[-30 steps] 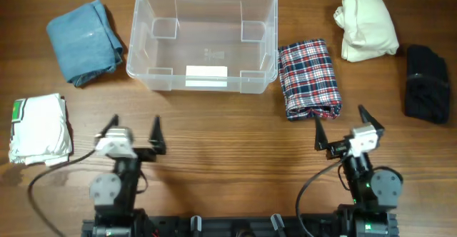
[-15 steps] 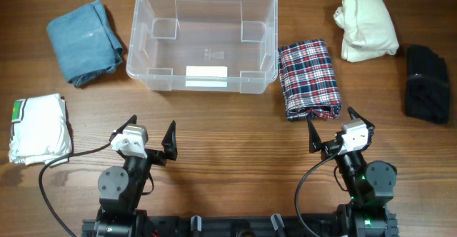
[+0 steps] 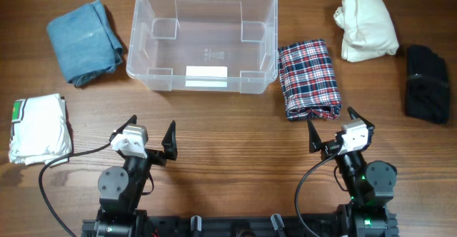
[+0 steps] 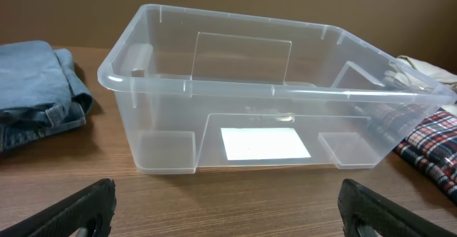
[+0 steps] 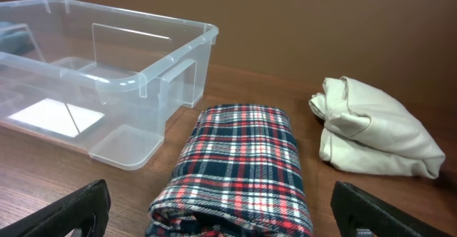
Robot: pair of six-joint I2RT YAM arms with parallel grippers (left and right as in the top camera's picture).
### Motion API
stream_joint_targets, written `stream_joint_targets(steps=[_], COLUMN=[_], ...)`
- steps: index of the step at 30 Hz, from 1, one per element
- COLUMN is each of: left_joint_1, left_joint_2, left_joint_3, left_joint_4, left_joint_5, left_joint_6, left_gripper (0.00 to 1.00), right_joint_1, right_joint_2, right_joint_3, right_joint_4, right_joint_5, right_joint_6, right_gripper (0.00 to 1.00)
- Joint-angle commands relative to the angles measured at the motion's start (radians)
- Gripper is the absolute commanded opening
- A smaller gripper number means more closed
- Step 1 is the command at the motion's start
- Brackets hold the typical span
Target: Pack container
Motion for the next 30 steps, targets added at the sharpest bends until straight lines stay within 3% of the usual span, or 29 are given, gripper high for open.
stream_joint_targets(steps=[1,29,30], left_joint_1=[-0.004,-0.004,-0.004], left_joint_2=[-0.001,-0.001,-0.001], left_joint_3=[-0.006,-0.006,-0.006], left_joint_4=[-0.002,-0.002,-0.002], left_joint_5=[-0.002,-0.002,-0.002], left_joint_6=[-0.002,-0.002,-0.002], left_gripper=[1.00,1.00,1.00], right_joint_1=[0.005,0.005,0.005], right_joint_2=[-0.001,-0.001,-0.001], right_joint_3=[0.000,0.000,0.000], right_joint_4=[0.006,0.007,0.071], right_joint_5=[0.002,0.011,-0.010], right_joint_6=[-0.012,-0.012,-0.010], right_gripper=[1.00,1.00,1.00])
